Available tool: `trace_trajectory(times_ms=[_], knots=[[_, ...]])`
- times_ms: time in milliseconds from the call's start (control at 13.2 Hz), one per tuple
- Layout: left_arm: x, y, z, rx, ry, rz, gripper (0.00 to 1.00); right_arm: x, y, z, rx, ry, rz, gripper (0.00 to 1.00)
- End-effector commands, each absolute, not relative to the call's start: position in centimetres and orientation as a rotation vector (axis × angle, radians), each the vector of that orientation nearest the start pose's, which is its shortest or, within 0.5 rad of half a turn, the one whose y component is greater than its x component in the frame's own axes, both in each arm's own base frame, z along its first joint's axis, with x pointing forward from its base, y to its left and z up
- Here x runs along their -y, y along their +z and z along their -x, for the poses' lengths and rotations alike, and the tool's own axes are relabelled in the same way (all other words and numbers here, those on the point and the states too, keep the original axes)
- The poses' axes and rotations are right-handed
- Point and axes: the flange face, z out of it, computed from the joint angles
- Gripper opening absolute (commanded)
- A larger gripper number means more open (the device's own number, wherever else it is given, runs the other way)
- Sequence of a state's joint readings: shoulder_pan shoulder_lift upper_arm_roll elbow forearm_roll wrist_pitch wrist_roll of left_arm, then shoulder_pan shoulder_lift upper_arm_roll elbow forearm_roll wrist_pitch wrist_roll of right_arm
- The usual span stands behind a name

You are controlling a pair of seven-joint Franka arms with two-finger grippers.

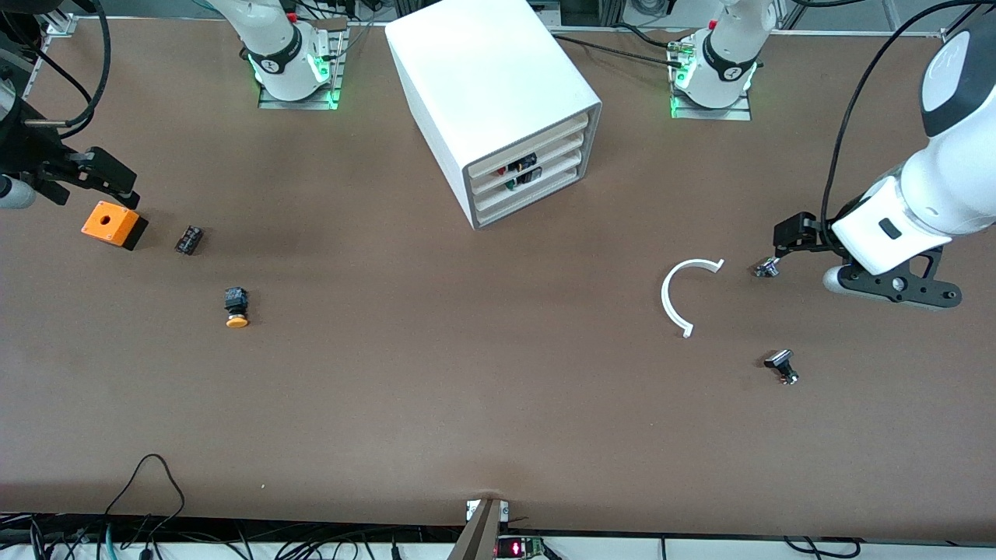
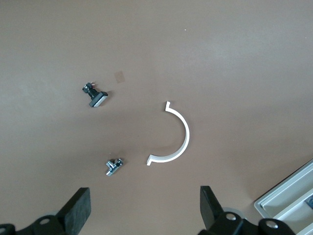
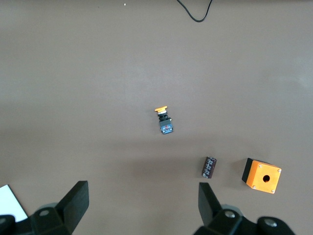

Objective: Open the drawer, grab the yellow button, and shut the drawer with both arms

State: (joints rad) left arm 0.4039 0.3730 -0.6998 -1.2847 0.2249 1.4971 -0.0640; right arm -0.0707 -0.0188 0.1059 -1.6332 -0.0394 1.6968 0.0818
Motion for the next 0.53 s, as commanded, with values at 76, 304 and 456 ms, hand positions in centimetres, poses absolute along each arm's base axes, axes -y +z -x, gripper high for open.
trace_trajectory(times_ms=[76, 304, 456], knots=[[5.9, 61.0, -60.7, -0.242, 0.069, 3.085, 0.99, -1.7, 62.3, -56.0, -0.049, -0.126, 3.184, 0.99], [3.4, 60.1, -58.5, -0.218, 0.033, 3.124, 0.99, -1.7, 62.4, -55.9, -0.052, -0.121, 3.183, 0.99], [1.9, 59.9, -56.7, -0.173, -0.076, 3.117, 0.99, -1.7, 62.4, -55.9, -0.042, -0.118, 3.182, 0.99]])
